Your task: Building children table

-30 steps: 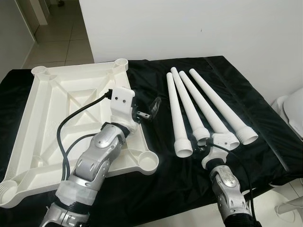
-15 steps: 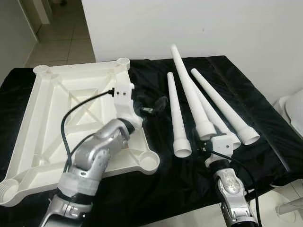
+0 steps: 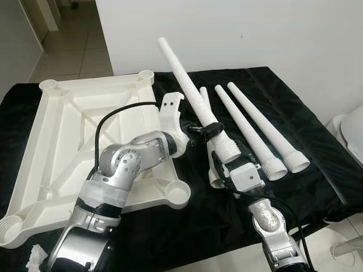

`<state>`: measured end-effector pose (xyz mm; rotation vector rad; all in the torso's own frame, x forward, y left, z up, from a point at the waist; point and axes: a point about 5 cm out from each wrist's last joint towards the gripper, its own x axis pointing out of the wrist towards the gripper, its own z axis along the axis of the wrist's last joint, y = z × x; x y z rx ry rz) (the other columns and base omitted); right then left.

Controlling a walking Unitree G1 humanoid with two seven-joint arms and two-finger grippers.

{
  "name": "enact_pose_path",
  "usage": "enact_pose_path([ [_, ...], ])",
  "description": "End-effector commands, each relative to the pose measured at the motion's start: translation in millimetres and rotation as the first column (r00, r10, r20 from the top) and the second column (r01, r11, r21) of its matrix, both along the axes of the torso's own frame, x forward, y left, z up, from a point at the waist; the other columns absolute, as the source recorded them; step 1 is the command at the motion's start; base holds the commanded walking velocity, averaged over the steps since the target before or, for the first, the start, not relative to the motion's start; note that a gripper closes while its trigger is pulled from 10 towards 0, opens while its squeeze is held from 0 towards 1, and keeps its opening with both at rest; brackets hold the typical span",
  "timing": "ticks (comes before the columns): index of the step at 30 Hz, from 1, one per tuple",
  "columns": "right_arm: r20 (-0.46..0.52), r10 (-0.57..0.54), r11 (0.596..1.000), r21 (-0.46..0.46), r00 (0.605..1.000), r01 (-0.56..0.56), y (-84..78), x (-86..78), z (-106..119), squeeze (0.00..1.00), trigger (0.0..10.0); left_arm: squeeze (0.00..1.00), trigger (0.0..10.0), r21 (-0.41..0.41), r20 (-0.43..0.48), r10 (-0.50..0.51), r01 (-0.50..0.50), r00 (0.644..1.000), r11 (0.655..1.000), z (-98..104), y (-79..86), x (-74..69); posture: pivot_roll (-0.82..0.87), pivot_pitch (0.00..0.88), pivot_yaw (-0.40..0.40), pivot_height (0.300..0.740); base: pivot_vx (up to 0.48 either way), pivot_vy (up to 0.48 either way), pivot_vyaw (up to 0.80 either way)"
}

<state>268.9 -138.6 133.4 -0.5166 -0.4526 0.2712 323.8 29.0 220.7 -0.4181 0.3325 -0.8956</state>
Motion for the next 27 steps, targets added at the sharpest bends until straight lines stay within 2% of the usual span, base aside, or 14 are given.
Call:
enact_pose_path([
  [1,0.048,0.029,0.999,-0.018,0.998,-0.028,7.1,0.1,6,0.00,10.0,0.00,10.0,-0.097,0.046,-0.224,0.228,0.973,0.969,8,-8.9,-7.6,-0.11,0.000,0.040,0.740,0.000,0.000,0.00],
  [5,0.066,0.037,0.998,-0.049,0.997,-0.034,8.6,0.8,8,0.00,10.0,0.00,10.0,-0.092,0.037,-0.211,0.214,0.977,0.973,10,-11.1,-2.5,-0.12,0.000,0.044,0.740,0.000,0.000,0.00],
  [9,0.095,0.035,0.996,-0.085,0.995,-0.027,8.6,0.4,11,0.00,10.0,0.00,10.0,-0.064,0.041,-0.157,0.160,0.987,0.985,13,-12.3,8.0,-0.12,0.004,0.046,0.740,0.000,0.000,0.00],
  [13,0.097,0.031,0.995,-0.094,0.995,-0.021,8.3,-1.5,10,0.00,10.0,0.00,10.0,-0.110,0.077,-0.102,0.110,0.992,0.988,18,-7.8,14.5,-0.12,0.007,0.049,0.740,0.000,0.000,0.00],
  [17,0.107,0.033,0.994,-0.110,0.994,-0.021,9.5,-3.4,8,0.00,10.0,0.00,10.0,-0.095,0.075,-0.045,0.052,0.996,0.994,19,-5.9,21.1,-0.12,0.008,0.050,0.740,0.000,0.000,0.00],
  [18,0.119,0.033,0.992,-0.123,0.992,-0.018,10.4,-5.1,8,0.00,10.0,0.00,10.0,-0.079,0.063,-0.031,0.035,0.998,0.996,19,-4.9,24.5,-0.12,0.011,0.052,0.740,0.000,0.000,0.00],
  [19,0.136,0.033,0.990,-0.141,0.990,-0.014,10.8,-7.5,7,0.00,10.0,0.00,10.0,-0.098,0.026,-0.034,0.036,0.999,0.995,21,-3.8,27.5,-0.11,0.011,0.052,0.740,0.000,0.000,0.00],
  [23,0.167,0.023,0.986,-0.164,0.986,0.005,9.4,-12.1,5,0.00,10.0,0.00,10.0,-0.124,-0.026,-0.039,0.036,0.999,0.992,25,-2.0,32.5,-0.11,0.013,0.054,0.740,0.000,0.000,0.00],
  [25,0.245,0.010,0.973,-0.226,0.969,0.047,6.2,-21.6,4,0.00,10.0,0.00,10.0,-0.160,-0.086,-0.017,0.003,0.996,0.987,30,1.6,41.9,-0.11,0.016,0.058,0.740,0.000,0.000,0.00],
  [27,0.295,0.022,0.960,-0.273,0.955,0.063,5.4,-28.8,4,0.00,10.0,0.00,10.0,-0.180,-0.104,0.000,-0.019,0.995,0.983,35,4.1,47.1,-0.11,0.016,0.058,0.740,0.000,0.000,0.00],
])
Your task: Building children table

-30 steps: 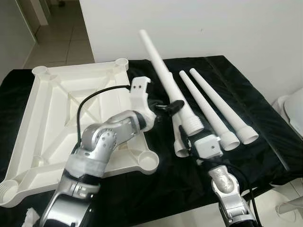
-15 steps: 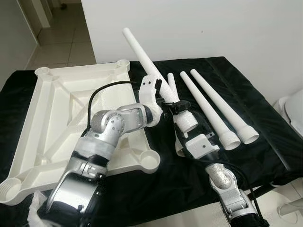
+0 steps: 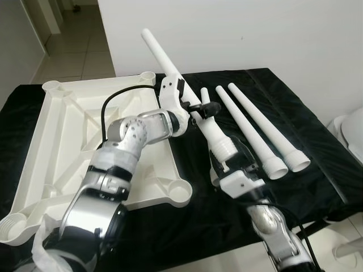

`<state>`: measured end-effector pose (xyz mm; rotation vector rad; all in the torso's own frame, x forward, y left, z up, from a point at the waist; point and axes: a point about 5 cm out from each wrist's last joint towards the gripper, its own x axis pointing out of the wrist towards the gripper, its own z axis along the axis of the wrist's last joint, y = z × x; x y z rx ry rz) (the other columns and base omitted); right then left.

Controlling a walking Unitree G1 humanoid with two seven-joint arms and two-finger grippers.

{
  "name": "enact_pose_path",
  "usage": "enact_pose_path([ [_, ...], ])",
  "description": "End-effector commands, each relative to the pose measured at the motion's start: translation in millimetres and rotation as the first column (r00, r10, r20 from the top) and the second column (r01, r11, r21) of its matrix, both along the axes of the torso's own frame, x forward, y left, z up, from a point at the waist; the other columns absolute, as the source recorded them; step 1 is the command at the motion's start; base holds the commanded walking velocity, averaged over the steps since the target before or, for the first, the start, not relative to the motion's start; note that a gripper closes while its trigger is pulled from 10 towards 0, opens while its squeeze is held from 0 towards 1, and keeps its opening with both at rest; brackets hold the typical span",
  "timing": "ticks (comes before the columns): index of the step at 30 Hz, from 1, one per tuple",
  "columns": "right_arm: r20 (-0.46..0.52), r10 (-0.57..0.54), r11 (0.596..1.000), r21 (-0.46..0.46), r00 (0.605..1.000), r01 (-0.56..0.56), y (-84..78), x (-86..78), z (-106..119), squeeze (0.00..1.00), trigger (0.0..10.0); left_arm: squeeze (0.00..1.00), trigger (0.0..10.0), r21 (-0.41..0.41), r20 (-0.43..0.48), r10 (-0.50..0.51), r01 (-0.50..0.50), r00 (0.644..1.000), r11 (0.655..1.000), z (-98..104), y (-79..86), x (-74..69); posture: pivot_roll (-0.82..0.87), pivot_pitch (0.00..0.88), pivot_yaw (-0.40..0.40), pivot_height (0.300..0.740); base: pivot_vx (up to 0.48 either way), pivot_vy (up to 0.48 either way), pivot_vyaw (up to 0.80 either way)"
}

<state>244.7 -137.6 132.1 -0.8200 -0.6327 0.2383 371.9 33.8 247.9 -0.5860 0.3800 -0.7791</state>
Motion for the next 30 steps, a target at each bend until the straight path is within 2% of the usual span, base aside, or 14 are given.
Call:
enact_pose_path([
  [1,0.079,0.018,0.999,-0.049,0.997,-0.014,2.1,-9.0,3,0.00,10.0,0.00,10.0,-0.074,0.035,-0.070,0.073,0.997,0.995,10,1.7,3.2,-0.10,0.018,0.065,0.740,0.000,0.000,0.00],
  [5,0.082,0.013,0.998,-0.061,0.997,-0.008,0.6,-11.4,0,0.00,10.0,0.00,10.0,-0.067,0.030,-0.055,0.056,0.998,0.996,12,3.6,6.2,-0.10,0.019,0.068,0.740,0.000,0.000,0.00],
  [7,0.108,-0.014,0.992,-0.123,0.994,0.027,-5.5,-19.2,-5,0.00,10.0,0.00,10.0,-0.111,-0.018,-0.034,0.032,0.999,0.993,19,11.0,13.4,-0.10,0.019,0.078,0.740,0.000,0.000,0.00],
  [9,0.115,-0.021,0.989,-0.144,0.993,0.038,-6.7,-20.9,-7,0.00,10.0,0.00,10.0,-0.133,-0.032,-0.037,0.032,0.999,0.991,21,13.0,14.7,-0.10,0.019,0.078,0.740,0.000,0.000,0.00],
  [10,0.118,-0.034,0.988,-0.145,0.992,0.051,-7.7,-21.9,-9,0.00,10.0,0.00,2.7,-0.149,-0.037,-0.030,0.024,0.999,0.989,24,15.3,16.4,-0.11,0.020,0.084,0.740,0.000,0.000,0.00],
  [11,0.118,-0.034,0.988,-0.145,0.992,0.051,-7.7,-21.9,-9,0.00,10.0,0.00,2.7,-0.149,-0.037,-0.030,0.024,0.999,0.989,24,15.3,16.4,-0.11,0.020,0.084,0.740,0.000,0.000,0.00],
  [12,0.111,-0.044,0.990,-0.126,0.993,0.058,-7.9,-21.7,-10,0.00,10.0,0.00,0.0,-0.196,-0.046,-0.008,-0.001,0.999,0.981,27,18.3,18.6,-0.11,0.018,0.085,0.740,0.000,0.000,0.00],
  [16,0.123,-0.065,0.993,-0.090,0.990,0.077,-6.2,-20.1,-10,0.00,10.0,0.00,0.0,-0.237,-0.077,-0.016,-0.003,0.997,0.971,28,20.4,20.2,-0.11,0.021,0.088,0.740,0.000,0.000,0.00],
  [17,0.125,-0.071,0.994,-0.075,0.990,0.081,-5.9,-19.6,-9,0.09,10.0,0.00,0.0,-0.251,-0.079,-0.019,-0.001,0.997,0.968,28,20.8,20.2,-0.11,0.021,0.088,0.740,0.000,0.000,0.00],
  [20,0.133,-0.075,0.994,-0.068,0.988,0.085,-5.7,-19.6,-9,0.09,10.0,0.00,0.0,-0.260,-0.082,-0.022,0.000,0.996,0.966,29,21.1,20.7,-0.11,0.021,0.088,0.740,0.000,0.000,0.00],
  [21,0.134,-0.068,0.996,-0.050,0.989,0.076,-5.1,-20.4,-8,1.00,10.0,0.00,0.0,-0.261,-0.081,-0.017,-0.005,0.997,0.965,29,21.9,21.6,-0.10,0.021,0.086,0.740,0.000,0.000,0.00],
  [30,0.147,-0.085,0.996,-0.005,0.986,0.086,-7.6,-22.8,-7,1.00,10.0,0.00,0.0,-0.282,-0.093,0.033,-0.058,0.995,0.958,34,31.0,27.8,-0.10,0.016,0.081,0.740,0.000,0.000,0.00],
])
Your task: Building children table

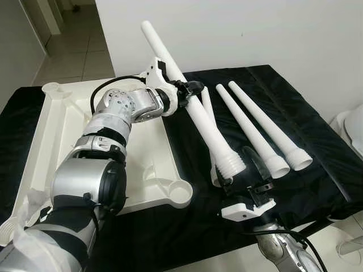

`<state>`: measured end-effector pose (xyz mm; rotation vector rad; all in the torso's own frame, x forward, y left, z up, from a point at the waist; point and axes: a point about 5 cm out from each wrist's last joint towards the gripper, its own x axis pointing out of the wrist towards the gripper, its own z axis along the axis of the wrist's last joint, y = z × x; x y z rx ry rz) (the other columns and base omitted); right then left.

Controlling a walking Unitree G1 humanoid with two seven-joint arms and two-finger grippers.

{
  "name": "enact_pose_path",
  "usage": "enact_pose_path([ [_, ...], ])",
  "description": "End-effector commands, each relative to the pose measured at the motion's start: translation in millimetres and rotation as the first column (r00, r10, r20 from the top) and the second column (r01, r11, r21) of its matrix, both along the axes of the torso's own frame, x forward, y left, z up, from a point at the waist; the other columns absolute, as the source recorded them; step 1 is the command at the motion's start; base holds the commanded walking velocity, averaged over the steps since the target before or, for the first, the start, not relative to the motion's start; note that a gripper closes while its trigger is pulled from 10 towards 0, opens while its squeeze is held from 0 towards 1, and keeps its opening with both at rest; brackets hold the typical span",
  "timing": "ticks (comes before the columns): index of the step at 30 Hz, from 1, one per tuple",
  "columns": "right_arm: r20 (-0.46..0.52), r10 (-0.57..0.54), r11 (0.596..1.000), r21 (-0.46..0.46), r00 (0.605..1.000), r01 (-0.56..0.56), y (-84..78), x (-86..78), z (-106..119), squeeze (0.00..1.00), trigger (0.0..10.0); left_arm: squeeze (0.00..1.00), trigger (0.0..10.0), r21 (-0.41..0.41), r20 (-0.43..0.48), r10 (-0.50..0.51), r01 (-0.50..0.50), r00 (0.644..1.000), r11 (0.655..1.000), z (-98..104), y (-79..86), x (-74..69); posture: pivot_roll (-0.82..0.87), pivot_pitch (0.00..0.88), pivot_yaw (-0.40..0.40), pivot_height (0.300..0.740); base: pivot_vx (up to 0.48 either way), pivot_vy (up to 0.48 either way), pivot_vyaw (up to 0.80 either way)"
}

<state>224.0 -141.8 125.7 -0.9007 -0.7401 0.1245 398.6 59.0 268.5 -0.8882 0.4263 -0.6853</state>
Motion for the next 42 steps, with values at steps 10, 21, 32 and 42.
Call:
enact_pose_path([
  [10,-0.184,-0.037,0.949,0.302,0.982,0.092,-10.1,2.6,-6,0.00,10.0,0.00,10.0,-0.059,0.144,0.045,-0.037,0.989,0.998,27,17.6,7.5,-0.11,0.010,0.072,0.740,0.000,0.000,0.00],
  [21,-0.295,0.062,0.862,0.497,0.954,0.097,-7.7,9.4,1,0.00,10.0,0.00,10.0,-0.021,0.330,0.212,-0.217,0.920,0.976,50,40.6,15.3,-0.12,0.000,0.061,0.740,0.000,0.000,0.00],
  [32,-0.355,0.202,0.821,0.570,0.913,0.040,-1.7,39.1,24,0.00,10.0,0.00,10.0,-0.005,0.580,0.268,-0.325,0.769,0.946,69,25.2,2.7,-0.11,0.000,0.046,0.740,0.000,0.000,0.00],
  [42,-0.388,0.222,0.822,0.568,0.894,0.042,-1.1,52.7,37,0.00,10.0,0.00,10.0,0.041,0.681,0.248,-0.374,0.689,0.927,68,7.2,-10.9,-0.11,0.006,0.035,0.740,0.000,0.000,0.00],
])
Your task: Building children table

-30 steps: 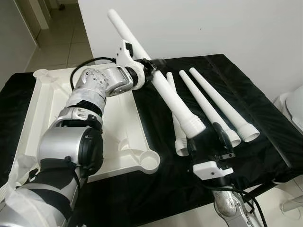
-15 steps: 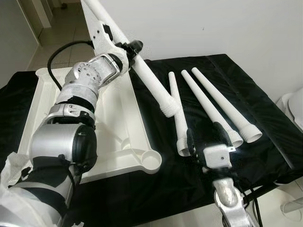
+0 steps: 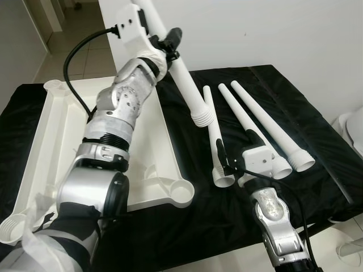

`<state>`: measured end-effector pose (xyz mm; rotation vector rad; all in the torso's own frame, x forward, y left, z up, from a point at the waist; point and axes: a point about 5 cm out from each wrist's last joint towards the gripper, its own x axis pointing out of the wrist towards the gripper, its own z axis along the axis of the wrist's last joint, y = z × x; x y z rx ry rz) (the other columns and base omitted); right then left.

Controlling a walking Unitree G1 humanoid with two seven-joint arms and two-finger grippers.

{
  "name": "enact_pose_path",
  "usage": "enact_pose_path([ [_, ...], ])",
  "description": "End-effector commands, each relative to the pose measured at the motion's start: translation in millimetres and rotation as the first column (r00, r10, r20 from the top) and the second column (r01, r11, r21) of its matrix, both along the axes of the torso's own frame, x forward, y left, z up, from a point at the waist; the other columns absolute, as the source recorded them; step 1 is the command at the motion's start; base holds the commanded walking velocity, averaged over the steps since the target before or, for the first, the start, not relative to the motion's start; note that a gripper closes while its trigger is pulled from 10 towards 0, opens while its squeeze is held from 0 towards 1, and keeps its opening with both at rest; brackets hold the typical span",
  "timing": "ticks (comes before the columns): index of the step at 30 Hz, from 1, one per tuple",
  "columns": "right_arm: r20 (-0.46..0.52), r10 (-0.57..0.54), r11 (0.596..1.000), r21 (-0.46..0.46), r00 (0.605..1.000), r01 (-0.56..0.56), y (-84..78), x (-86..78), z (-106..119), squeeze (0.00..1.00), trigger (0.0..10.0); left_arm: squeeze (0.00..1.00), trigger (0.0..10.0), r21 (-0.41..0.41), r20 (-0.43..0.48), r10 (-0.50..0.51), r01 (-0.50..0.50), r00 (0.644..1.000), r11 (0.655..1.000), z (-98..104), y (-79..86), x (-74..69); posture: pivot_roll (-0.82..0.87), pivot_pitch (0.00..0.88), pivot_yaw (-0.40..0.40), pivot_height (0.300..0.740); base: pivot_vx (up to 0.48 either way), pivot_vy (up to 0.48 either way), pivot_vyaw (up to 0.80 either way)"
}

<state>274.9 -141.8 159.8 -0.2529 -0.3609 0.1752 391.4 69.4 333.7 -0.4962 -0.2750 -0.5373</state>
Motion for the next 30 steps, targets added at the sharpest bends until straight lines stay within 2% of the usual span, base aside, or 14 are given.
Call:
enact_pose_path([
  [1,-0.010,0.003,1.000,0.012,1.000,-0.003,-1.1,1.8,3,0.00,10.0,0.00,10.0,0.019,0.054,-0.035,0.034,0.998,0.999,3,-3.2,-3.8,-0.11,0.006,0.035,0.740,0.000,0.000,0.00],
  [7,-0.016,0.011,1.000,0.004,1.000,-0.011,0.0,4.8,8,0.00,10.0,0.00,10.0,0.030,0.061,-0.029,0.027,0.998,0.999,2,-7.2,-5.8,-0.11,0.011,0.035,0.740,0.000,0.000,0.00],
  [11,-0.028,0.057,0.998,0.027,0.998,-0.056,6.3,8.9,20,0.00,10.0,0.00,10.0,0.106,0.081,-0.039,0.030,0.996,0.994,-5,-18.8,-11.9,-0.11,0.021,0.043,0.740,0.000,0.000,0.00],
  [17,-0.037,0.117,0.993,0.013,0.992,-0.116,12.2,12.5,29,0.00,10.0,0.00,10.0,0.118,0.121,-0.071,0.057,0.990,0.991,-2,-29.5,-20.1,-0.10,0.023,0.035,0.740,0.000,0.000,0.00],
  [24,-0.036,0.124,0.992,0.007,0.992,-0.123,14.5,17.7,36,0.00,10.0,0.00,10.0,0.115,0.139,-0.098,0.082,0.985,0.990,1,-34.7,-24.9,-0.09,0.023,0.031,0.740,0.000,0.000,0.00],
  [30,-0.045,0.106,0.994,-0.027,0.993,-0.107,14.8,33.1,48,0.00,10.0,0.00,10.0,0.144,0.178,-0.137,0.112,0.975,0.983,4,-47.8,-37.3,-0.09,0.022,0.023,0.740,0.000,0.000,0.00],
])
